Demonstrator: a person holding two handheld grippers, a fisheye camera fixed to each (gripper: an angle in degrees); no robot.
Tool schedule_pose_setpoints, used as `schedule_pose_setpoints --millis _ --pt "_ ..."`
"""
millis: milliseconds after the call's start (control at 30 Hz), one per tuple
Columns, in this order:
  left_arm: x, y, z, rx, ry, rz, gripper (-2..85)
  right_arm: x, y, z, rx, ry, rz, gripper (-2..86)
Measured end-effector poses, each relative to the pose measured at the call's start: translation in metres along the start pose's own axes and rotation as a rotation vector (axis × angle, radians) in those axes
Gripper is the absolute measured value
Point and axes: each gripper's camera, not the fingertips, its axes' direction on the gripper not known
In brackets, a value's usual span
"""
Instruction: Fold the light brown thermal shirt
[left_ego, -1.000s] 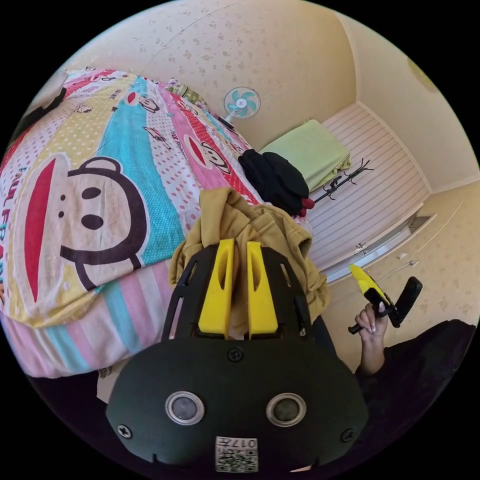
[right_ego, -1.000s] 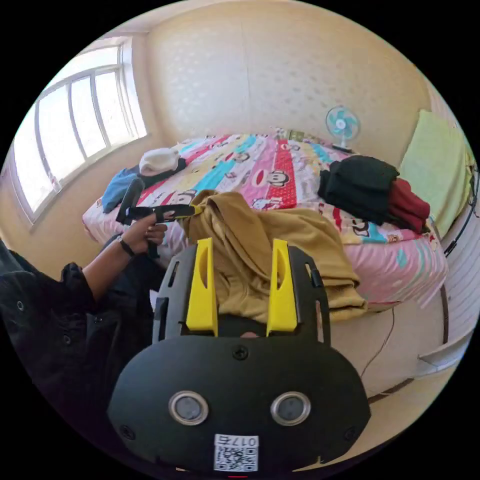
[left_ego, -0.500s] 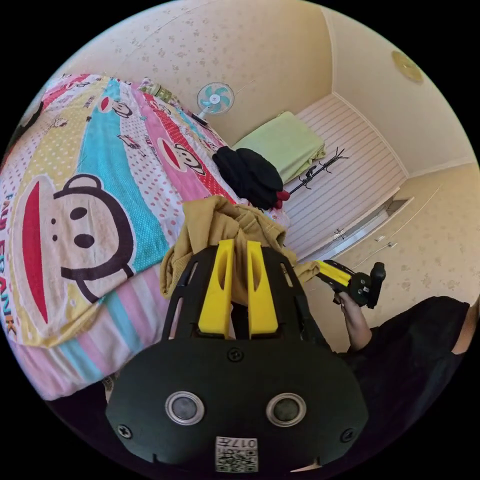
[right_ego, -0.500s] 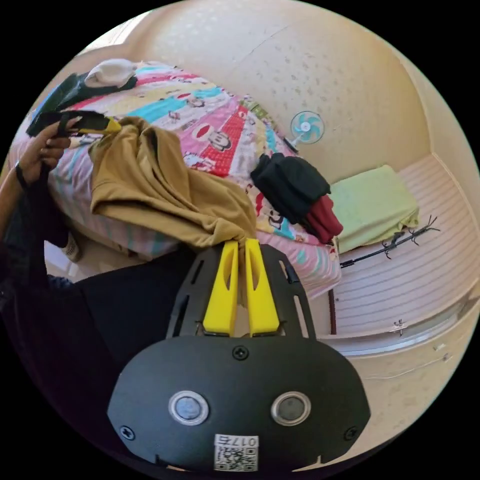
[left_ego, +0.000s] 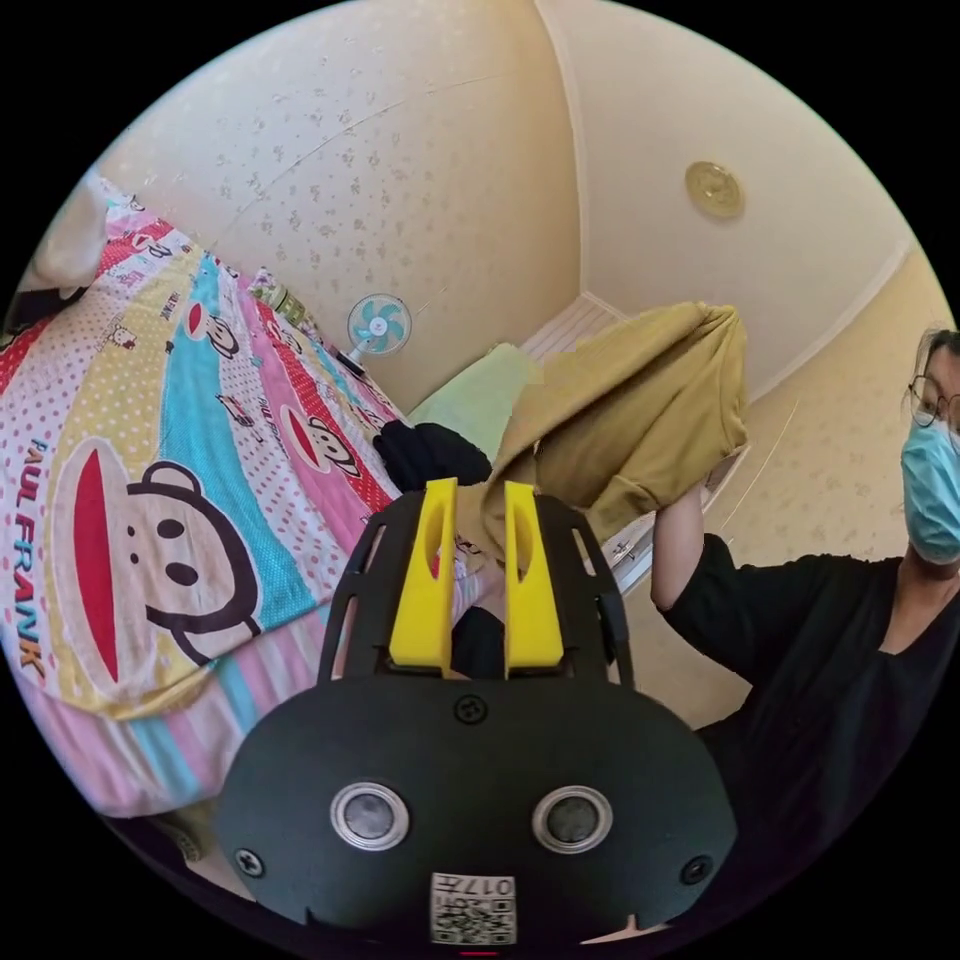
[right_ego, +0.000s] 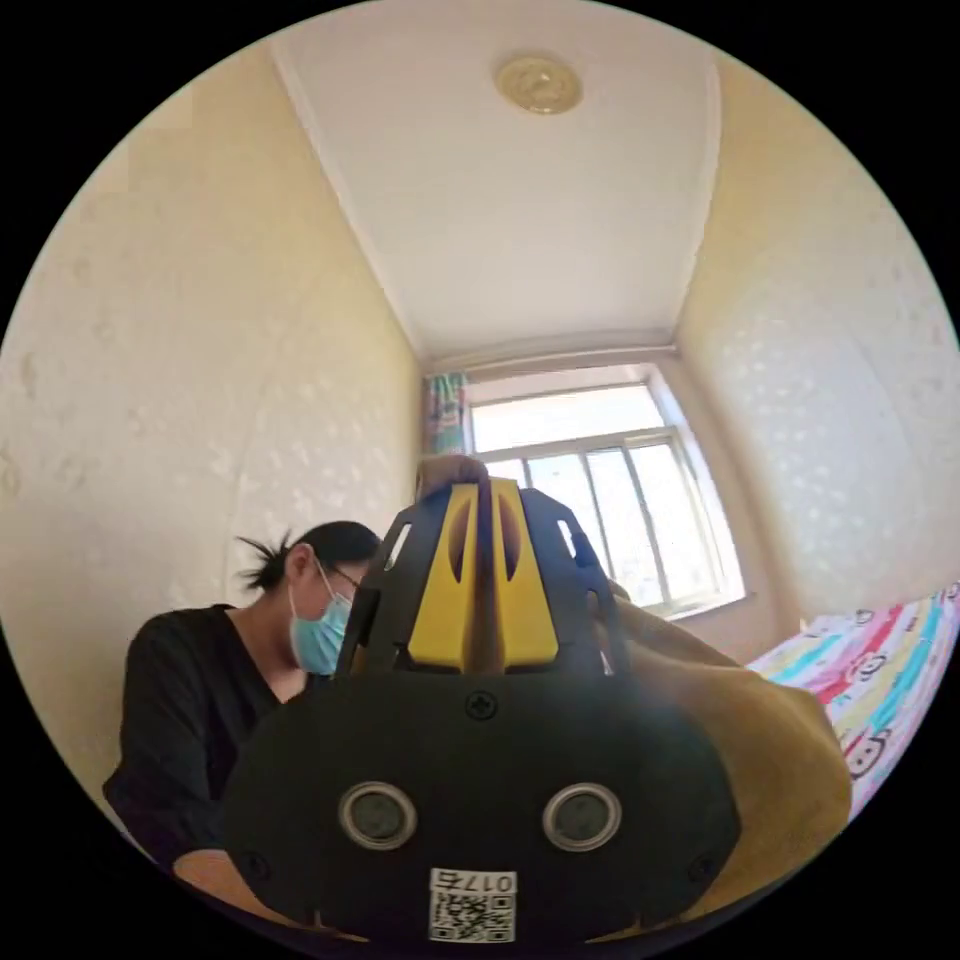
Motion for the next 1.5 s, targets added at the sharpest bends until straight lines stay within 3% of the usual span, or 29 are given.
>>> schedule_pose_setpoints --millis 33,100,167,267,333,500,567,700,767,800,867,900,967,1033,1100,1133,1200,1233,1300,1333,1400,1500 --pt "0.000 -0.003 -0.005 0.011 -0.007 0.008 8.6 0.037 0.005 -0.013 0.073 0.097 0.138 4.0" --pt "-0.004 -0.007 -0.009 0.014 -0.017 0.003 8.7 0.084 0.015 -0.034 0.033 0.420 0.292 4.8" --pt "-0.011 -0.010 -0.012 0.015 -0.020 -0.020 8.9 0.143 0.044 -0.065 -0.194 0.953 0.473 7.3" --pt "-0.026 -0.014 -0.018 0.007 -0.141 -0.101 9.7 0.178 0.103 -0.104 -0.405 1.310 0.548 11.4" --pt "-0.041 -0.012 -0.030 0.039 -0.306 -0.175 9.4 0.183 0.141 -0.127 -0.433 1.350 0.577 12.2" --pt "-0.071 -0.012 -0.045 0.196 -0.335 -0.240 12.8 0.200 0.252 -0.167 -0.507 1.223 0.771 14.2" --pt "-0.077 -0.018 -0.029 0.142 -0.365 -0.217 15.0 0.198 0.308 -0.162 -0.560 1.219 0.804 15.4" --pt "-0.089 -0.018 0.055 -0.202 -0.483 -0.157 15.8 0.192 0.384 -0.143 -0.592 1.299 0.784 15.5" --pt "-0.083 -0.012 0.083 -0.283 -0.612 -0.067 12.8 0.174 0.400 -0.133 -0.532 1.509 0.646 11.9" --pt "-0.073 -0.012 0.091 -0.312 -0.719 0.021 9.5 0.170 0.398 -0.133 -0.527 1.528 0.633 9.7" --pt "-0.063 -0.022 0.097 -0.401 -0.753 0.106 5.5 0.147 0.368 -0.143 -0.422 1.438 0.585 4.7" --pt "-0.053 -0.033 0.084 -0.380 -0.725 0.152 4.7 0.135 0.356 -0.147 -0.368 1.425 0.552 4.4" --pt "-0.041 -0.053 0.031 -0.148 -0.668 0.105 4.1 0.075 0.299 -0.162 -0.183 1.494 0.391 3.8" --pt "-0.044 -0.066 -0.054 0.225 -0.518 -0.080 4.0 0.023 0.263 -0.163 -0.090 1.659 0.206 3.6" --pt "-0.045 -0.065 -0.096 0.395 -0.530 -0.125 4.1 -0.013 0.243 -0.163 -0.049 1.770 0.057 3.6" --pt "-0.049 -0.067 -0.108 0.395 -0.613 -0.147 4.3 -0.023 0.239 -0.170 -0.044 1.803 0.023 3.7" --pt "-0.073 -0.074 -0.107 0.249 -0.726 -0.232 5.6 -0.013 0.243 -0.191 -0.099 1.812 0.106 4.2" --pt "-0.101 -0.075 -0.104 0.126 -0.736 -0.355 8.2 0.005 0.252 -0.213 -0.159 1.820 0.255 4.7" --pt "-0.134 -0.063 -0.105 0.077 -0.717 -0.534 12.8 0.036 0.279 -0.245 -0.258 1.836 0.479 6.3" --pt "-0.139 -0.050 -0.109 0.157 -0.707 -0.568 13.8 0.050 0.302 -0.261 -0.295 1.847 0.564 7.8" --pt "-0.129 -0.035 -0.112 0.280 -0.725 -0.563 14.0 0.062 0.335 -0.278 -0.315 1.847 0.637 10.0" --pt "-0.089 -0.055 -0.070 0.159 -0.848 -0.318 13.6 0.081 0.378 -0.294 -0.370 1.749 0.730 12.2"
